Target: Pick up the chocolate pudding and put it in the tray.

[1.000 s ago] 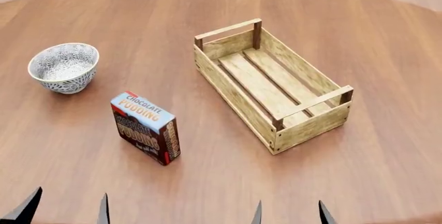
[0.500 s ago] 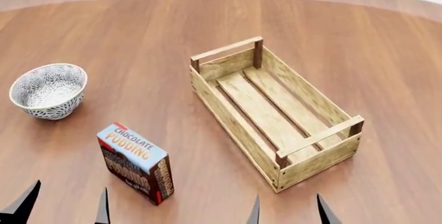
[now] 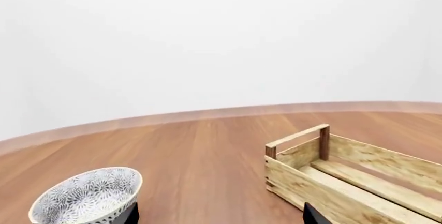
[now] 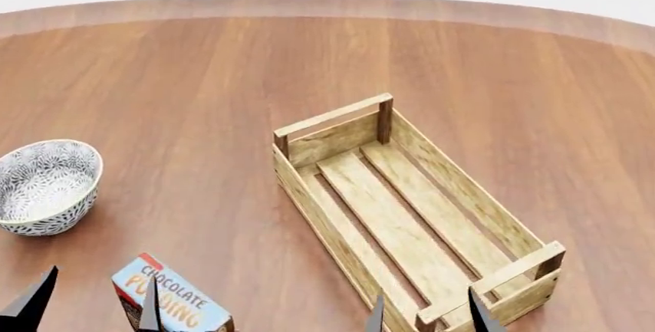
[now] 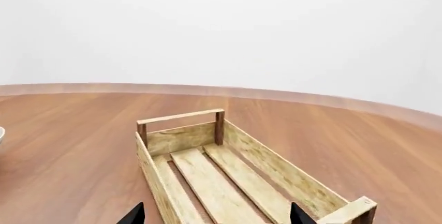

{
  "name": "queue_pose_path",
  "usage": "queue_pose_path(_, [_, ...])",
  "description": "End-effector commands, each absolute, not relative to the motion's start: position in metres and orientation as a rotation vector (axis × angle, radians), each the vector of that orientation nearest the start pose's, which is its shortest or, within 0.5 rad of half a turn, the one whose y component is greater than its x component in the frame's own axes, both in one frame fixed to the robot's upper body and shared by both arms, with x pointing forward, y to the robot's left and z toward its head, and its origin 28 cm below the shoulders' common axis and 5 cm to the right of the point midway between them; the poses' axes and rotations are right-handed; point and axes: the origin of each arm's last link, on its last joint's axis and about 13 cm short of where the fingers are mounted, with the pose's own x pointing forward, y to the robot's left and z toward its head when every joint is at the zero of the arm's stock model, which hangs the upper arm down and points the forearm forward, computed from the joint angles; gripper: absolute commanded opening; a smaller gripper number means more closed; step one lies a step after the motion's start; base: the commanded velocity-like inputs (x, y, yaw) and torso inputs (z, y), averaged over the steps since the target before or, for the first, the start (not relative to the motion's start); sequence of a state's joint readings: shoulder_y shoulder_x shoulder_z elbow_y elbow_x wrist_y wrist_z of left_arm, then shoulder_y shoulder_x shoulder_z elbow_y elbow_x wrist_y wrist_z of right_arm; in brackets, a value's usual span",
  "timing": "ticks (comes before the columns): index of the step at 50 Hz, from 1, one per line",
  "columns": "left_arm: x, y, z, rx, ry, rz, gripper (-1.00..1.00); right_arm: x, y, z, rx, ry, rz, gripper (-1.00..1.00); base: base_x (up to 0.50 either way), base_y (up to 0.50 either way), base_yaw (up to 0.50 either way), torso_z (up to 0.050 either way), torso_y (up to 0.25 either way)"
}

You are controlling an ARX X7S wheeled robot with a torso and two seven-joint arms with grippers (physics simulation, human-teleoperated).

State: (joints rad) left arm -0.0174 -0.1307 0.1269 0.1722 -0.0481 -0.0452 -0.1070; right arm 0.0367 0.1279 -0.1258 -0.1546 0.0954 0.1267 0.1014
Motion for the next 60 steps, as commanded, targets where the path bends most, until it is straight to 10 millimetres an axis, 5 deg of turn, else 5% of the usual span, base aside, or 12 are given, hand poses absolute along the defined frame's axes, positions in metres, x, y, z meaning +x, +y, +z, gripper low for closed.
queue_pose_path(1, [0.216, 0.208, 0.048, 0.066, -0.137, -0.035, 1.00, 0.218, -0.098, 0.043, -0.031, -0.051, 0.040, 1.00, 0.41, 0.00, 0.00, 0.000, 0.000])
queue_pose_path(20, [0.213, 0.207, 0.051, 0.063, -0.146, -0.036, 1.00, 0.210, -0.096, 0.047, 0.010, -0.031, 0.069, 1.00, 0.28, 0.00, 0.00, 0.000, 0.001])
queue_pose_path(60, [0.210, 0.206, 0.049, 0.049, -0.153, -0.060, 1.00, 0.108, -0.102, 0.031, -0.007, -0.044, 0.232, 1.00, 0.00, 0.00, 0.00, 0.000, 0.000])
